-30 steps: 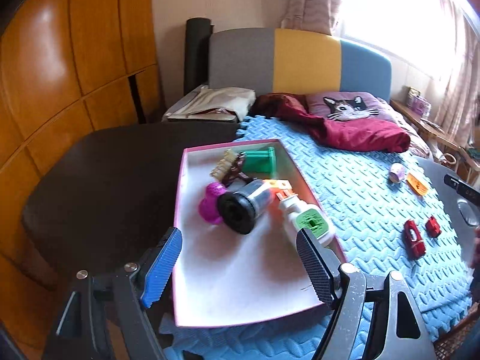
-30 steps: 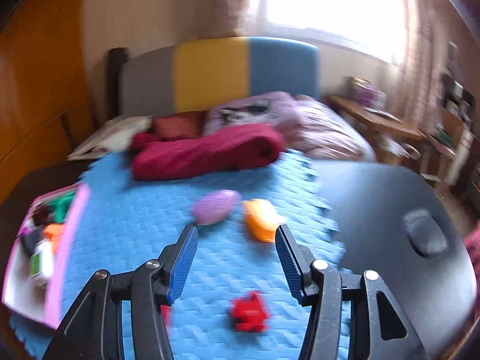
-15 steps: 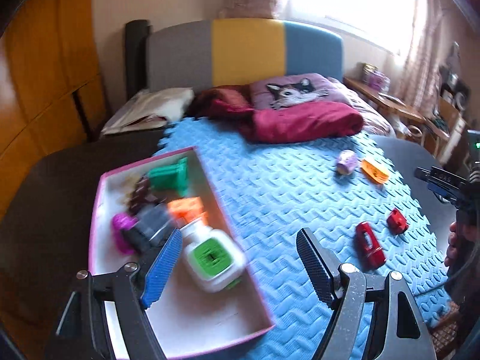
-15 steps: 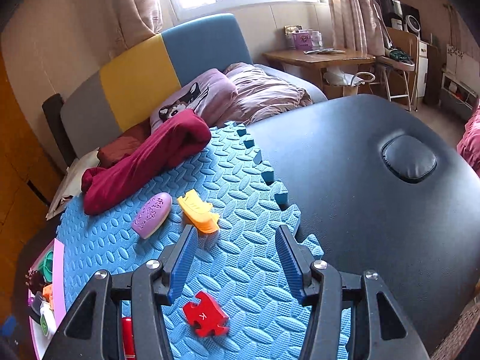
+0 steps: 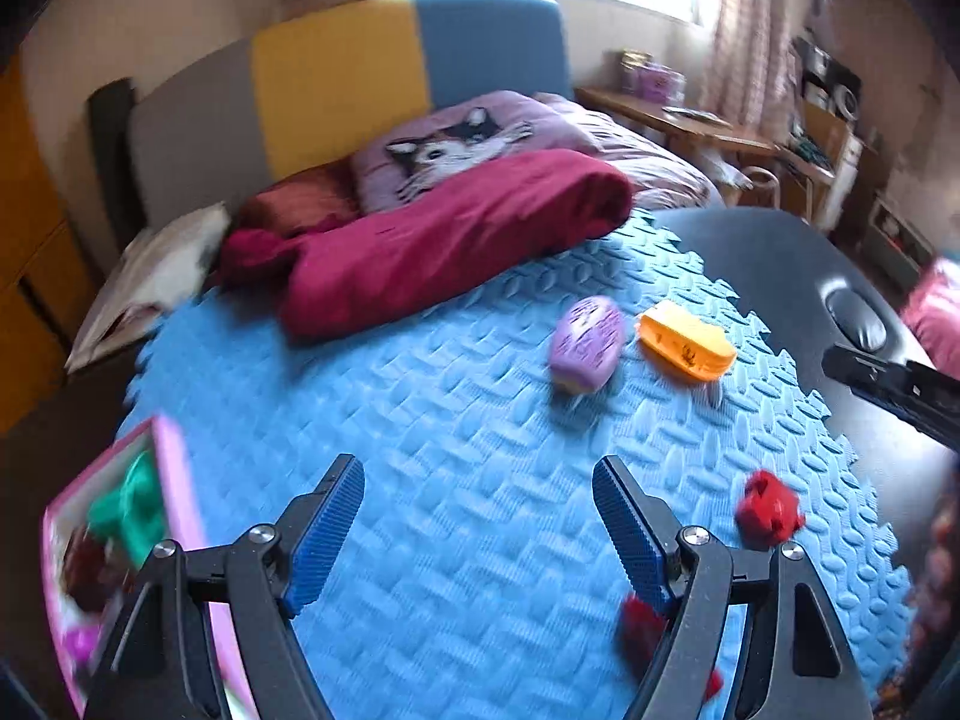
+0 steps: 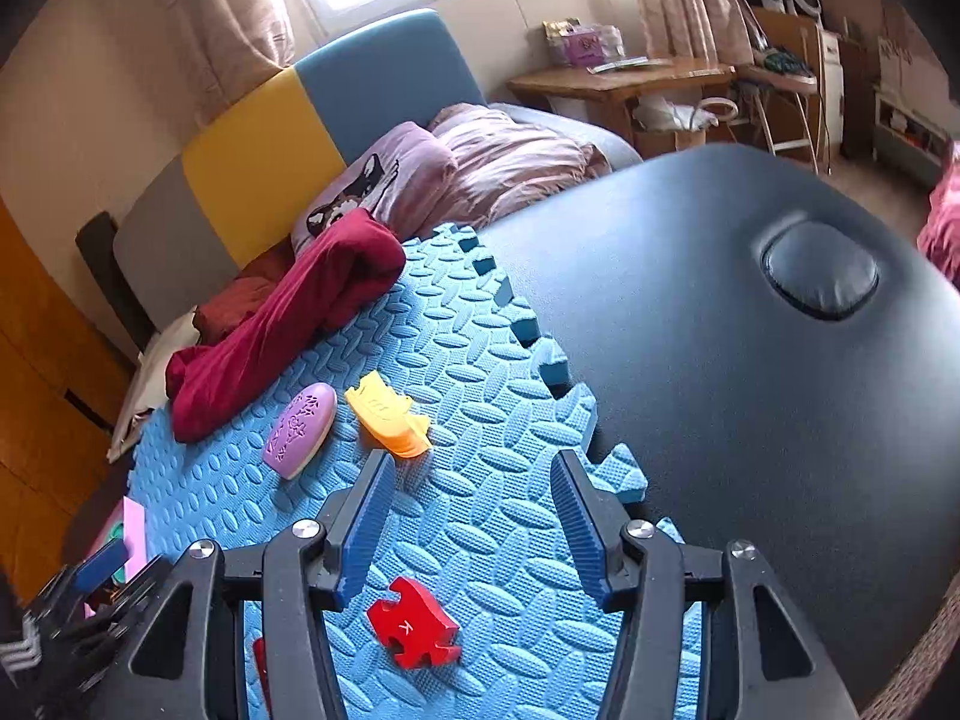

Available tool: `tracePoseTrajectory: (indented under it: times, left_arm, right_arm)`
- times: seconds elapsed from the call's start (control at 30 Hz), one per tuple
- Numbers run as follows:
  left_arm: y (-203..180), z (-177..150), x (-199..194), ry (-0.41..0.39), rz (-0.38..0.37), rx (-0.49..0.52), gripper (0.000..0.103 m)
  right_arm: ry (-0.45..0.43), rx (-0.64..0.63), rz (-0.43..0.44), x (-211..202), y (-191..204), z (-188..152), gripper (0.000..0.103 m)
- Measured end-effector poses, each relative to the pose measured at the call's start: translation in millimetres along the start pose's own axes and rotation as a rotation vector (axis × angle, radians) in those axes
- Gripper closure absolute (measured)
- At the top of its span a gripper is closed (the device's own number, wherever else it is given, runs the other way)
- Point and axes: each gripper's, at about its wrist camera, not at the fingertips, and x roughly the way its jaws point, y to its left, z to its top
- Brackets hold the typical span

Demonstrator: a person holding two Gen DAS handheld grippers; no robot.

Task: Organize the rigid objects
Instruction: 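Move the left gripper to the purple egg toy and grasp it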

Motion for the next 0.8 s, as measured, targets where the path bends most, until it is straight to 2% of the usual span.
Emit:
tracePoseTrajectory:
  times: [0.2, 0.37, 0.6, 0.67, 0.7, 0.73, 0.8]
  left_arm:
    - [-24, 30, 42, 0.014, -0.023, 0.097, 0.024]
    - [-35, 49, 74, 0.037, -0.035, 0.126, 0.024]
    - [-48, 61, 106, 0.065, -0.043, 0.179, 0.024]
    - [-46, 60, 115, 0.089, -0.07, 0.165, 0.038]
    - [-43, 60, 115, 0.089, -0.12, 0.129, 0.058]
    - [-42, 60, 114, 0.092, -0.127, 0.113, 0.058]
    - [-41, 55, 110, 0.086, -0.09, 0.104, 0.059]
  right_arm:
    - [0.037, 0.022, 0.021, 6, -3, 1, 0.048]
    - [0.053, 0.029, 0.04, 8, -3, 0, 0.048]
    - [0.069, 0.035, 0.059, 10, -2, 0, 0.048]
    - [0.068, 0.033, 0.057, 10, -2, -1, 0.048]
    - [0.069, 0.033, 0.057, 10, -2, -1, 0.048]
    - [0.07, 0.034, 0.058, 10, -2, -1, 0.048]
    - [0.07, 0.033, 0.057, 11, -2, 0, 0.048]
